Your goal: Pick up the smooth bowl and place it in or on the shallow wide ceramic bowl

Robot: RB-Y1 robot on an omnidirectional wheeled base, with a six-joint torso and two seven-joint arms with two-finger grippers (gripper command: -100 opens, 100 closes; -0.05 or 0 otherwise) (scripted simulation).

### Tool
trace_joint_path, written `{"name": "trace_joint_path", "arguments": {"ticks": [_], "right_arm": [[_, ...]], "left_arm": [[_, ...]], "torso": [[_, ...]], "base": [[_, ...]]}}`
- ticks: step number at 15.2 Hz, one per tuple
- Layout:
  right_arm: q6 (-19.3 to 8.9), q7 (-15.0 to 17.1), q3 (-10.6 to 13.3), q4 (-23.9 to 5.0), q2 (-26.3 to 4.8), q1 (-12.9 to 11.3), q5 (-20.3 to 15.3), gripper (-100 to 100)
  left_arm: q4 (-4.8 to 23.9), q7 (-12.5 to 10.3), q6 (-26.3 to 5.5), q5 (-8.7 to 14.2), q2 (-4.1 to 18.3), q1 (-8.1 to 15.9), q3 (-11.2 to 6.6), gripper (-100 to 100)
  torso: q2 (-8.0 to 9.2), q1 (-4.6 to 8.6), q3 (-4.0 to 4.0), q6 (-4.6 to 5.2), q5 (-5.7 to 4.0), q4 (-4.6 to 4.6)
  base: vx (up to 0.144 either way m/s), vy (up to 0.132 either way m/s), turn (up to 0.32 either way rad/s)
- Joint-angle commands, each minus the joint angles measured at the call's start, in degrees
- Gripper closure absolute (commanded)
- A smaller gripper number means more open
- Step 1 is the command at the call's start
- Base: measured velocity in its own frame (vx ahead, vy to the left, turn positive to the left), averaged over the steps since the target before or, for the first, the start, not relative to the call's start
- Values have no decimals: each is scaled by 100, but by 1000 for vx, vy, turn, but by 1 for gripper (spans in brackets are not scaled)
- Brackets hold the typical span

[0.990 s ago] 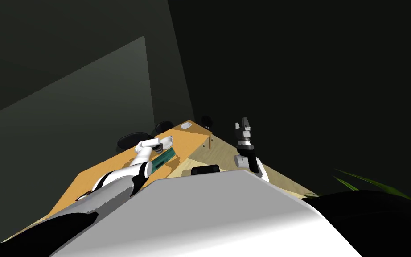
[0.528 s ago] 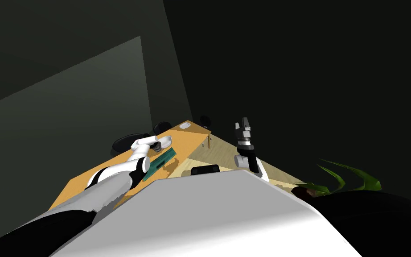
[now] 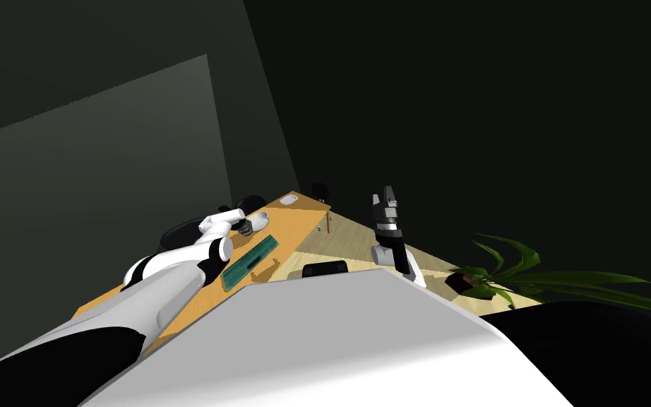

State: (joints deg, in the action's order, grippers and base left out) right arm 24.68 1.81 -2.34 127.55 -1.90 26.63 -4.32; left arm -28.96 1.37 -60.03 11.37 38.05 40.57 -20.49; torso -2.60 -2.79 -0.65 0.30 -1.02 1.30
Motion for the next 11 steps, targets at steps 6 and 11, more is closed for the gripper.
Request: {"name": "trace_joint_path", "arguments": {"ticks": [6,11], "right_arm": [[0,0,0,0,1,1,0,0],[0,0,1,0,1,1,0,0]], "left_arm": [[290,32,110,22,82,194,-3,-100],[180,80,-138,19,245,355,-26,-100]], "torso": [[-18,24,-11,-7,-6,-5],[-5,45,-4,-6,-11,-2]], "base": [[-6,14,-38],[-32,-30,-3]]}}
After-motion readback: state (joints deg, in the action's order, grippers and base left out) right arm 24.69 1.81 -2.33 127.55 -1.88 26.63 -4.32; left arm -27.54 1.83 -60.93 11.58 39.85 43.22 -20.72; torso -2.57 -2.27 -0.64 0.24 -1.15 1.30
